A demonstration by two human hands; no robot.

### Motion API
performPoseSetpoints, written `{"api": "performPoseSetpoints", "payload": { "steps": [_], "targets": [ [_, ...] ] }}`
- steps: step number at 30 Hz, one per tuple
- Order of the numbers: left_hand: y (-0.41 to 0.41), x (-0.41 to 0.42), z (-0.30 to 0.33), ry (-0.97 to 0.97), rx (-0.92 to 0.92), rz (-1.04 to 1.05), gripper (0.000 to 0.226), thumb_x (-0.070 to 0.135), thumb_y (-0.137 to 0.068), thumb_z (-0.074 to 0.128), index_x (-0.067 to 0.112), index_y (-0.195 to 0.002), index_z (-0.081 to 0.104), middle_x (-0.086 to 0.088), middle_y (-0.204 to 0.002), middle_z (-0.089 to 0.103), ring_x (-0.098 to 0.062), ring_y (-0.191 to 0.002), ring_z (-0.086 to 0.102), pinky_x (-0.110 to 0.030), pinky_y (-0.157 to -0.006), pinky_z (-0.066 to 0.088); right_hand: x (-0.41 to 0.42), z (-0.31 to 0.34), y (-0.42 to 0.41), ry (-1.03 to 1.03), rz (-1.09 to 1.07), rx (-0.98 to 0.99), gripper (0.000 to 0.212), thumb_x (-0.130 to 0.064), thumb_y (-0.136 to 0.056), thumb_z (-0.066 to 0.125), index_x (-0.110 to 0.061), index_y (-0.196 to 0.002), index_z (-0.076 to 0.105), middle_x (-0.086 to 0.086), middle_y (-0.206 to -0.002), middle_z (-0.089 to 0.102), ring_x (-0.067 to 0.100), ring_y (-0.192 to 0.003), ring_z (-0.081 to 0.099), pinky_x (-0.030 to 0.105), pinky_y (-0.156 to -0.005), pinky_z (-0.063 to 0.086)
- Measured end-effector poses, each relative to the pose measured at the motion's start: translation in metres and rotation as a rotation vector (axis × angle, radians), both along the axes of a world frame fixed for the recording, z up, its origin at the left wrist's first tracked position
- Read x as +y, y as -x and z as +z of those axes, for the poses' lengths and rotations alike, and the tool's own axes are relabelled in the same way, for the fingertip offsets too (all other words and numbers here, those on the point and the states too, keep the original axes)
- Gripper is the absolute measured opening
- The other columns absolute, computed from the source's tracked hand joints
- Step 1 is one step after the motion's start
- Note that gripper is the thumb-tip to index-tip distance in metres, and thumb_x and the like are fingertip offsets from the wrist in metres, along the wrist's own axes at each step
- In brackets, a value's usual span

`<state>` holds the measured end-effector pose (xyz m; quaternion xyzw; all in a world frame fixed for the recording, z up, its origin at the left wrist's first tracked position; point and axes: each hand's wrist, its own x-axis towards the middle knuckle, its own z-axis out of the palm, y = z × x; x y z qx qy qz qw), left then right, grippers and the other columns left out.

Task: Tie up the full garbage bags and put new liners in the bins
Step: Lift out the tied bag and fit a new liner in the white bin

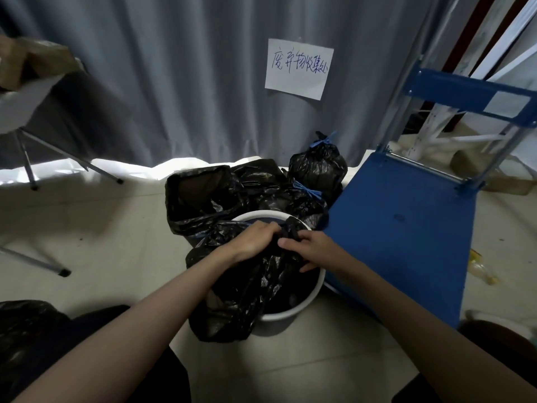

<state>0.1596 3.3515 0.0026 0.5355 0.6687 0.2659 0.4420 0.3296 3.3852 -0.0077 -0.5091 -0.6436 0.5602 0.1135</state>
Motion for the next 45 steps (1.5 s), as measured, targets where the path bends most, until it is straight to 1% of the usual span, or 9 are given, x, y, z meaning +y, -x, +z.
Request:
{"api": "performPoseSetpoints", "payload": {
  "steps": [5, 8, 13, 19, 26, 31, 35, 41, 45],
  "targets": [
    [0.0, 0.005, -0.011, -0.04, 0.028, -0.03, 0.042, 0.041, -0.101, 0.044, 0.022, -0.086, 0.077, 0.003, -0.094, 0.075, -0.015, -0.092, 0.066, -0.03, -0.09, 0.046, 0.009, -0.013, 0.003, -0.14, 0.065, -0.136, 0.015, -0.006, -0.086, 0.066, -0.01, -0.1, 0.061, 0.014, -0.096, 0.067, 0.016, -0.071, 0.067, 0.023, -0.053, 0.053],
    [0.017, 0.01, -0.014, -0.218, 0.25, -0.092, 0.019, 0.032, -0.092, 0.064, 0.022, -0.102, 0.077, 0.004, -0.098, 0.075, -0.01, -0.082, 0.065, -0.027, -0.086, 0.05, 0.019, -0.019, 0.0, -0.302, 0.169, -0.421, 0.028, -0.008, -0.092, 0.054, -0.005, -0.12, 0.061, 0.016, -0.117, 0.06, 0.025, -0.096, 0.062, 0.023, -0.072, 0.046],
    [0.047, 0.016, -0.016, -0.074, 0.512, -0.177, 0.075, 0.038, -0.07, 0.085, 0.032, -0.137, 0.053, 0.004, -0.12, 0.068, -0.017, -0.104, 0.063, -0.035, -0.098, 0.048, 0.029, -0.016, 0.003, -0.352, 0.311, -0.511, 0.05, -0.004, -0.093, 0.042, -0.015, -0.141, 0.051, 0.018, -0.138, 0.05, 0.033, -0.118, 0.055, 0.031, -0.096, 0.046],
    [0.046, 0.014, -0.019, 0.024, 0.65, -0.226, 0.053, 0.041, -0.069, 0.085, 0.029, -0.117, 0.067, 0.003, -0.108, 0.068, -0.018, -0.104, 0.062, -0.029, -0.089, 0.046, 0.036, -0.008, -0.003, -0.473, 0.176, -0.432, 0.043, -0.006, -0.09, 0.054, -0.02, -0.13, 0.049, 0.009, -0.128, 0.047, 0.029, -0.114, 0.05, 0.039, -0.091, 0.048],
    [0.047, 0.021, -0.009, -0.163, 0.497, -0.124, 0.021, 0.03, -0.071, 0.083, 0.031, -0.069, 0.062, 0.01, -0.072, 0.065, -0.015, -0.078, 0.064, -0.031, -0.075, 0.05, 0.028, -0.001, 0.004, -0.757, 0.065, -0.257, 0.041, -0.015, -0.083, 0.063, -0.027, -0.122, 0.056, -0.001, -0.108, 0.039, 0.017, -0.104, 0.039, 0.034, -0.081, 0.045],
    [0.048, 0.022, -0.001, -0.329, 0.388, -0.035, 0.018, 0.012, -0.074, 0.076, 0.026, -0.073, 0.064, 0.007, -0.075, 0.068, -0.009, -0.075, 0.065, -0.028, -0.074, 0.052, 0.027, -0.007, 0.003, -0.533, 0.397, -0.482, 0.015, -0.033, -0.087, 0.067, -0.021, -0.096, 0.068, -0.002, -0.089, 0.053, 0.017, -0.09, 0.052, 0.034, -0.081, 0.046],
    [0.054, 0.021, 0.004, -0.359, 0.417, -0.037, 0.02, 0.012, -0.074, 0.076, 0.028, -0.07, 0.065, 0.009, -0.073, 0.068, -0.007, -0.075, 0.064, -0.027, -0.073, 0.051, 0.022, -0.011, 0.004, -0.39, 0.498, -0.681, 0.035, -0.034, -0.09, 0.062, -0.017, -0.063, 0.046, 0.001, -0.076, 0.053, 0.022, -0.091, 0.055, 0.035, -0.086, 0.036],
    [0.057, 0.018, 0.004, -0.279, 0.384, -0.112, 0.024, 0.021, -0.074, 0.082, 0.026, -0.088, 0.064, 0.009, -0.08, 0.067, -0.009, -0.078, 0.062, -0.023, -0.072, 0.047, 0.029, -0.003, 0.005, -0.531, 0.195, -0.507, 0.016, -0.035, -0.087, 0.064, -0.023, -0.089, 0.054, -0.007, -0.079, 0.057, 0.02, -0.094, 0.053, 0.034, -0.084, 0.029],
    [0.053, 0.017, 0.007, -0.368, 0.337, -0.09, 0.025, 0.027, -0.074, 0.083, 0.025, -0.088, 0.062, 0.004, -0.075, 0.067, -0.007, -0.069, 0.06, -0.015, -0.062, 0.042, 0.027, -0.003, 0.008, -0.573, 0.176, -0.391, 0.029, -0.037, -0.085, 0.069, -0.026, -0.108, 0.055, -0.014, -0.077, 0.053, 0.014, -0.088, 0.048, 0.035, -0.083, 0.032]
  ]
}}
